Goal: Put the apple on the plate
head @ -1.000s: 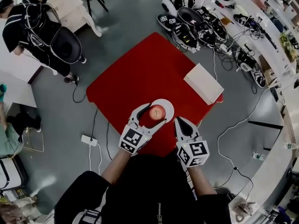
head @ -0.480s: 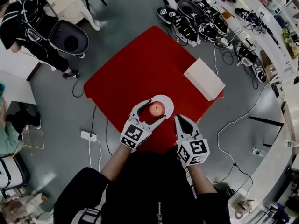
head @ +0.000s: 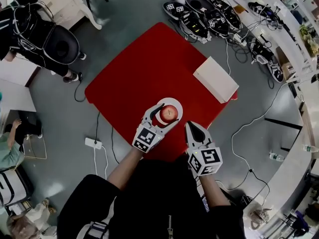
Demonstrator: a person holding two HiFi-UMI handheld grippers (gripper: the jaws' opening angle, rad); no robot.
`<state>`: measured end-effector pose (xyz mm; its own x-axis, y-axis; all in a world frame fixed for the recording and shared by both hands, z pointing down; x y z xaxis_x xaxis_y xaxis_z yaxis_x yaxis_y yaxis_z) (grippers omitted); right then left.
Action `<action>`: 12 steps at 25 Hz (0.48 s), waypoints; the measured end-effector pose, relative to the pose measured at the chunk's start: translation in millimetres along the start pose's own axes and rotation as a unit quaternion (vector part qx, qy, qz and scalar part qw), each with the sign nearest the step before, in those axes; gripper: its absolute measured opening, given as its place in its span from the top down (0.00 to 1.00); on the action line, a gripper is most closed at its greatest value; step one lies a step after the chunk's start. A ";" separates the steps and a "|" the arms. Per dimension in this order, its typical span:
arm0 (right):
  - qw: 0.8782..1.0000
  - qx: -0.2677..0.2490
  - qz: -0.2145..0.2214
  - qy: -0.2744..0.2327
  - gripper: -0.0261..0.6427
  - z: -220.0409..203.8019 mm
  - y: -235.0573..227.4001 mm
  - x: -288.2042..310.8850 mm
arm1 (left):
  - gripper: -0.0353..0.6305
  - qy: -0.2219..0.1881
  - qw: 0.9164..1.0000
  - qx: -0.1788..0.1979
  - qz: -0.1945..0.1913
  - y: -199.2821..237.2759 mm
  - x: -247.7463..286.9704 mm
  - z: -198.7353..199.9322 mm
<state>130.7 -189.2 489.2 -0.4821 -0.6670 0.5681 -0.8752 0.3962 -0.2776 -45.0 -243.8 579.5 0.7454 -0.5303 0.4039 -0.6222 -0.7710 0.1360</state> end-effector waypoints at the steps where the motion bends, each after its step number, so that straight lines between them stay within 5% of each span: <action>1: 1.000 0.002 -0.001 0.002 0.94 0.2 -1.6 0.7 | 0.41 0.000 1.000 0.002 -0.001 1.3 4.9 -1.9; 12: 0.999 0.024 -0.006 0.024 0.94 -10.4 -19.0 4.9 | 0.41 0.067 0.997 -0.020 0.031 20.7 62.2 -52.6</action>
<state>145.3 -193.5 505.3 -0.4694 -0.6408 0.6075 -0.8827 0.3559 -0.3067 -24.1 -274.2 655.0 0.6680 -0.5225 0.5298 -0.6772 -0.7221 0.1417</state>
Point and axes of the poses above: the fingertips, and each gripper's own axes: x forward along the fingers, y to its left, z out of its top, the point moved 10 cm from there along -x, backward along the fingers, and after that the axes turned 8 degrees about y, right-handed, at the moved point
